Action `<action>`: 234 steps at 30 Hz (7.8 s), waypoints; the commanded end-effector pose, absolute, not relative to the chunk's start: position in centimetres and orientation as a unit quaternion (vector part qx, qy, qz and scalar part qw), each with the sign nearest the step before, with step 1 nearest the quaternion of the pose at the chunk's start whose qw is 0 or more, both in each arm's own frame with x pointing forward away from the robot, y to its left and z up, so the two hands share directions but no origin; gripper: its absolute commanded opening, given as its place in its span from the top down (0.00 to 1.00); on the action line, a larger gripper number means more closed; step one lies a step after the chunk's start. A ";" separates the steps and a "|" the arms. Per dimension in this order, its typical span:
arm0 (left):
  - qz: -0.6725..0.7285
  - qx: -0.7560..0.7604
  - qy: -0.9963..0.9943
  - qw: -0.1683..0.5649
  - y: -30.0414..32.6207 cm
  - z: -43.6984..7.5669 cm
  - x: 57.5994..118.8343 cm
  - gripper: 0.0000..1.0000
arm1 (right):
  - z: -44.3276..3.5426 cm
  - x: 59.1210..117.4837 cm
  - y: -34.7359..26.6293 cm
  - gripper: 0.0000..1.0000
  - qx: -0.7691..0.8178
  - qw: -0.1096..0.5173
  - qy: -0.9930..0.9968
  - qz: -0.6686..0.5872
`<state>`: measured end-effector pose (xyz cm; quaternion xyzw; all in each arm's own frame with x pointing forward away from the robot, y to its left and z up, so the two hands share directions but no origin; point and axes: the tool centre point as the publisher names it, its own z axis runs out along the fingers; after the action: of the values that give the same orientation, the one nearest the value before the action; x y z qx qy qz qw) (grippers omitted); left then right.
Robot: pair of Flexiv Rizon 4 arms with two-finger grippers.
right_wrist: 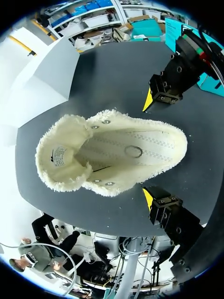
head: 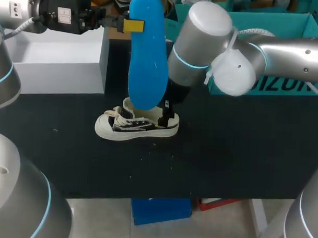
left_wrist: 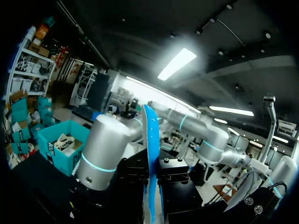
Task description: Take the shoe out of the shoebox, open the shoe tongue, remove and reinsert the insole, then place the shoe into the shoebox
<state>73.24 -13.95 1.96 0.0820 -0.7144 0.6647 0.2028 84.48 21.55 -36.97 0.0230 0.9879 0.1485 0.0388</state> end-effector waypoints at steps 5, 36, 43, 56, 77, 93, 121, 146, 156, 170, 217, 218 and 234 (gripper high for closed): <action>0.665 0.083 -0.714 0.202 -14.0 1.9 73.2 1.00 | -37.5 84.0 20.3 0.00 -0.016 0.048 0.958 0.282; 0.665 0.083 -0.714 0.202 -14.0 1.9 73.2 1.00 | -41.0 84.9 20.3 0.00 -0.024 0.029 0.906 0.421; 0.665 0.083 -0.714 0.202 -14.0 1.9 73.2 1.00 | -42.2 84.7 19.6 0.00 -0.012 0.025 0.895 0.445; 0.665 0.083 -0.714 0.202 -14.0 1.9 73.2 1.00 | -44.4 84.5 19.1 0.00 0.007 0.016 0.884 0.468; 0.665 0.083 -0.714 0.202 -14.0 1.9 73.2 1.00 | -44.8 84.5 18.8 0.00 0.012 0.019 0.879 0.476; 0.665 0.083 -0.714 0.202 -14.0 1.9 73.2 1.00 | -38.9 87.0 18.9 0.00 -0.024 -0.007 0.959 0.282; 0.665 0.083 -0.714 0.202 -14.0 1.9 73.2 1.00 | -36.2 88.1 23.4 0.00 -0.010 -0.037 0.999 -0.007; 0.665 0.083 -0.714 0.202 -14.0 1.9 73.2 1.00 | -39.9 89.0 26.3 0.00 -0.026 -0.033 0.999 0.016; 0.665 0.083 -0.714 0.202 -14.0 1.9 73.2 1.00 | -40.9 88.3 26.1 0.81 -0.015 -0.030 0.999 0.021; 0.665 0.083 -0.714 0.202 -14.0 1.9 73.2 1.00 | -41.2 88.3 26.4 1.00 -0.038 -0.042 0.998 0.021; 0.665 0.083 -0.714 0.202 -14.0 1.9 73.2 1.00 | -31.8 90.1 20.0 1.00 0.606 0.023 0.795 -0.026; 0.665 0.083 -0.714 0.202 -14.0 1.9 73.2 1.00 | -32.0 90.0 20.0 1.00 0.620 0.023 0.784 -0.024; 0.665 0.083 -0.714 0.202 -14.0 1.9 73.2 1.00 | -35.2 89.4 19.8 1.00 0.738 0.032 0.674 0.002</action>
<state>73.24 -13.95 1.96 0.0820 -0.7144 0.6647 0.2027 89.44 19.81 -34.89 0.5971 0.8016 -0.0154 0.0264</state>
